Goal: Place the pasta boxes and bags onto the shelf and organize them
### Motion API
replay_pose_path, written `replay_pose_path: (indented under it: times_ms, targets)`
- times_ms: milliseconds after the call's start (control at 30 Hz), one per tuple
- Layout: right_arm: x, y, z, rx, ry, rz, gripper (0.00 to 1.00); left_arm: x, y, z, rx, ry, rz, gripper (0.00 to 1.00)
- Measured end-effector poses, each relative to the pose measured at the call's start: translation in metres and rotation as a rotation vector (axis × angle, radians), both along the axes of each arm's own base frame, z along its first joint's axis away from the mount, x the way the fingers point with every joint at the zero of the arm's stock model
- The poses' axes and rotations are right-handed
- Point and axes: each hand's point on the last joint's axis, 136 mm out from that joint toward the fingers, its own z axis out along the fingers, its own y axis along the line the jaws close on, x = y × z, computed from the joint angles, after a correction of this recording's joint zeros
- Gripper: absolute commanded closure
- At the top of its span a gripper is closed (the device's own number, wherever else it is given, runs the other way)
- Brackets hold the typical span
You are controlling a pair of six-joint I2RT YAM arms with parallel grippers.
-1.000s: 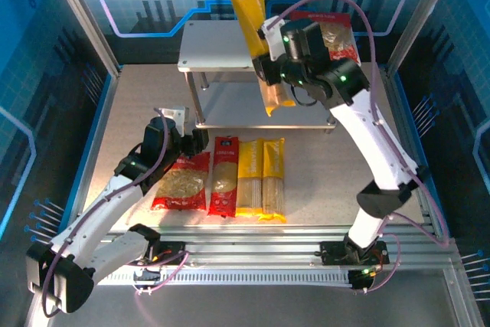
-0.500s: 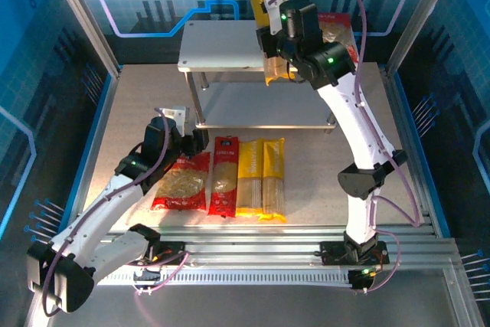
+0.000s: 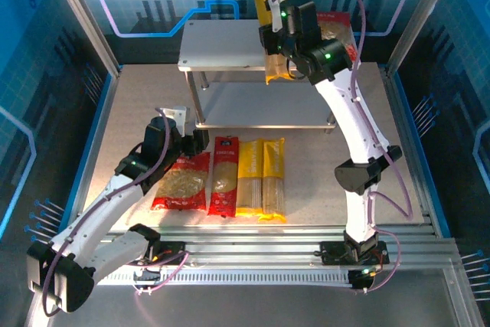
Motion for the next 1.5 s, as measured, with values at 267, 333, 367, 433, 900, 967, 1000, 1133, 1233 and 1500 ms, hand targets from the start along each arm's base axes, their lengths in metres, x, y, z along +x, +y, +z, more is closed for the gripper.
replay_pose_path:
  times_ms: [267, 333, 367, 433, 900, 967, 1000, 1133, 1233, 1500]
  targets:
    - [0.015, -0.004, -0.005, 0.040, 0.009, -0.018, 0.92, 0.000, 0.000, 0.000, 0.001, 0.000, 0.000, 0.27]
    - [0.019, -0.005, -0.007, 0.050, 0.013, -0.024, 0.90, 0.000, 0.000, 0.000, 0.001, 0.000, 0.000, 0.27]
    - [0.022, -0.005, -0.009, 0.056, 0.014, -0.029, 0.88, 0.000, 0.000, 0.000, 0.001, 0.000, 0.000, 0.27]
    - [0.028, -0.004, -0.013, 0.064, 0.017, -0.033, 0.86, 0.000, 0.000, 0.000, 0.004, 0.000, -0.002, 0.27]
    - [0.042, -0.005, -0.024, 0.091, 0.031, -0.050, 0.87, -0.002, 0.002, -0.004, 0.013, 0.017, 0.001, 0.27]
    - [0.042, -0.005, -0.024, 0.094, 0.031, -0.052, 0.79, -0.003, 0.002, -0.005, 0.014, 0.019, 0.001, 0.27]
    - [0.043, -0.005, -0.025, 0.096, 0.033, -0.054, 0.78, -0.003, 0.002, -0.005, 0.014, 0.019, 0.001, 0.27]
    - [0.044, -0.005, -0.025, 0.100, 0.035, -0.060, 0.78, -0.002, 0.002, -0.005, 0.014, 0.019, 0.001, 0.27]
    - [0.044, -0.006, -0.026, 0.101, 0.036, -0.063, 0.75, -0.003, 0.002, -0.005, 0.014, 0.019, 0.001, 0.27]
    - [0.067, -0.005, -0.054, 0.082, 0.060, -0.103, 0.56, -0.003, 0.002, -0.005, 0.015, 0.019, 0.001, 0.26]
